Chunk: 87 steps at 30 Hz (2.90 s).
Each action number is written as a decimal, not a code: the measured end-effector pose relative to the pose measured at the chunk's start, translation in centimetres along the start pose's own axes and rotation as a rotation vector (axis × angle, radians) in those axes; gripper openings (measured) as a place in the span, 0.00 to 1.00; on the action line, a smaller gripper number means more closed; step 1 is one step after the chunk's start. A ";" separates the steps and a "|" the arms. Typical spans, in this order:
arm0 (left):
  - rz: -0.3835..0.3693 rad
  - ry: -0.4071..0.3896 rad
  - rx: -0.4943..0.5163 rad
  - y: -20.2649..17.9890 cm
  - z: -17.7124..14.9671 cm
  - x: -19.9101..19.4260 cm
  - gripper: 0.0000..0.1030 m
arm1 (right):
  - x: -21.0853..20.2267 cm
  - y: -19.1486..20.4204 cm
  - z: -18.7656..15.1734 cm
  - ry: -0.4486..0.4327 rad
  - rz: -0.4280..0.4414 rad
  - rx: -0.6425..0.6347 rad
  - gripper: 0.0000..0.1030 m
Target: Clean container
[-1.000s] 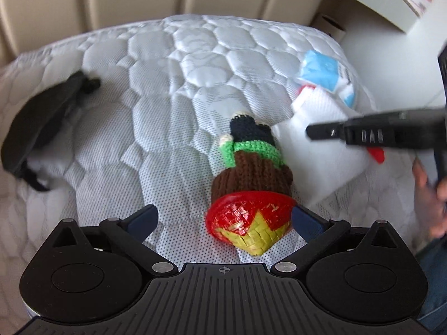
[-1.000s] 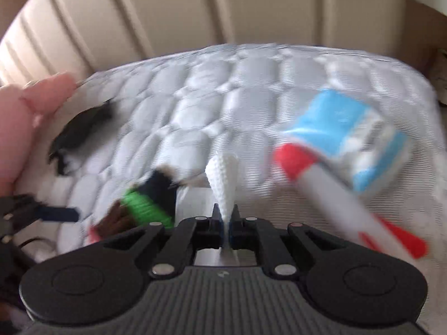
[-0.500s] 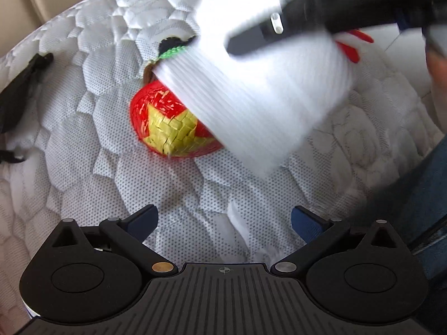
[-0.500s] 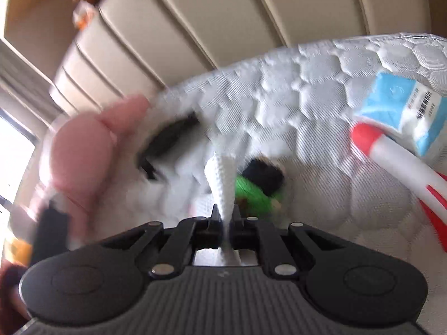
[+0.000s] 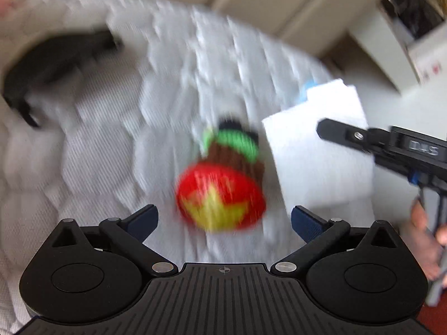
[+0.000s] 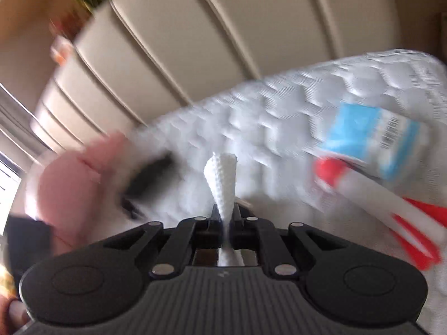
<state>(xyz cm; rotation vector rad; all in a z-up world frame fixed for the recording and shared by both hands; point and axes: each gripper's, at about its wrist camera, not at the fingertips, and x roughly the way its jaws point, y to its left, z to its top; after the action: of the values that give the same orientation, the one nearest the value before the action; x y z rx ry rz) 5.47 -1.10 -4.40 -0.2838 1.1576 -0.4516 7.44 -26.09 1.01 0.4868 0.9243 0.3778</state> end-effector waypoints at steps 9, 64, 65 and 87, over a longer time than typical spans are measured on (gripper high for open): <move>0.132 -0.177 0.340 -4.0 -1.2 -0.1 1.00 | 6.0 0.2 0.0 0.170 -0.148 -0.162 0.11; 0.061 0.106 0.282 -2.1 0.7 6.2 1.00 | 6.6 -2.7 -2.4 0.288 -0.188 -0.160 0.11; 0.061 0.104 0.284 -2.2 0.7 6.2 1.00 | 6.8 -2.9 -2.5 0.295 -0.212 -0.168 0.11; 0.209 -0.038 -0.034 -9.2 7.9 -13.3 1.00 | -1.0 -5.0 -1.1 0.164 -0.110 -0.111 0.14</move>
<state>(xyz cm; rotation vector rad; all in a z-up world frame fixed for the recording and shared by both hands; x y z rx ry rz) 6.61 -2.83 13.44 -0.1968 1.1452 -0.2421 6.46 -30.46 -1.59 0.3052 1.0776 0.3706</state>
